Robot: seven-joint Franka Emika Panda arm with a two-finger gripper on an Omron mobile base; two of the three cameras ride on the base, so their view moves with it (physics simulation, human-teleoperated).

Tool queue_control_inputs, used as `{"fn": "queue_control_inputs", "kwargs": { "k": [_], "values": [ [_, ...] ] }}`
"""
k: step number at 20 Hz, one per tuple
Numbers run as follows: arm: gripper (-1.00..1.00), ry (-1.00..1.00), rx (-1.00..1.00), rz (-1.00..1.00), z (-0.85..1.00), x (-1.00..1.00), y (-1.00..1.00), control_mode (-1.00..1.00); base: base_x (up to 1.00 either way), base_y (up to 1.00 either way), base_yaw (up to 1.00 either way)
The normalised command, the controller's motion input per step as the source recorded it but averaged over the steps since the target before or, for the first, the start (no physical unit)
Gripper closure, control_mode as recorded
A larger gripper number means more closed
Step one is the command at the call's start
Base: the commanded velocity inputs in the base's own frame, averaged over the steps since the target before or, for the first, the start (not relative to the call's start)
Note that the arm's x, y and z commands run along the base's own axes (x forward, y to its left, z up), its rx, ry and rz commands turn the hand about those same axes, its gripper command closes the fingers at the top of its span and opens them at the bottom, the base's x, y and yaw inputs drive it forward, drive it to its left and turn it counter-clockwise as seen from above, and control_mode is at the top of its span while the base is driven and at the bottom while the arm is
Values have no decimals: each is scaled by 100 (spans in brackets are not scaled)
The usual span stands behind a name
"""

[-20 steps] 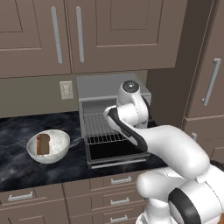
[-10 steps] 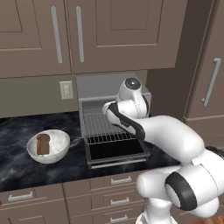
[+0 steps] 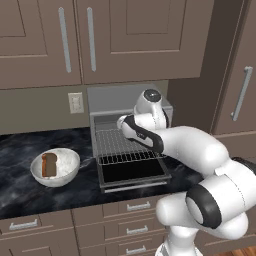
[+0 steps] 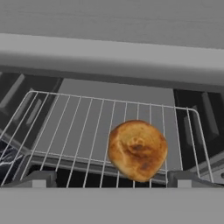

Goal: Pick up the heated bread from the toaster oven and place it in the bowl. Then move the bread bowl to the dining counter.

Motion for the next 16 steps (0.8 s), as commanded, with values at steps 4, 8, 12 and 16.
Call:
{"fn": "queue_control_inputs", "kwargs": {
  "k": [4,8,12,16],
  "values": [
    [-100,0,0,-4,-16,4,-17,-100,0,0,0],
    [-100,0,0,-7,-12,9,-17,-100,0,0,0],
    [-100,0,0,-5,-3,4,-7,-100,0,0,0],
    [-100,0,0,0,0,4,0,-100,0,0,0]
  ]
}}
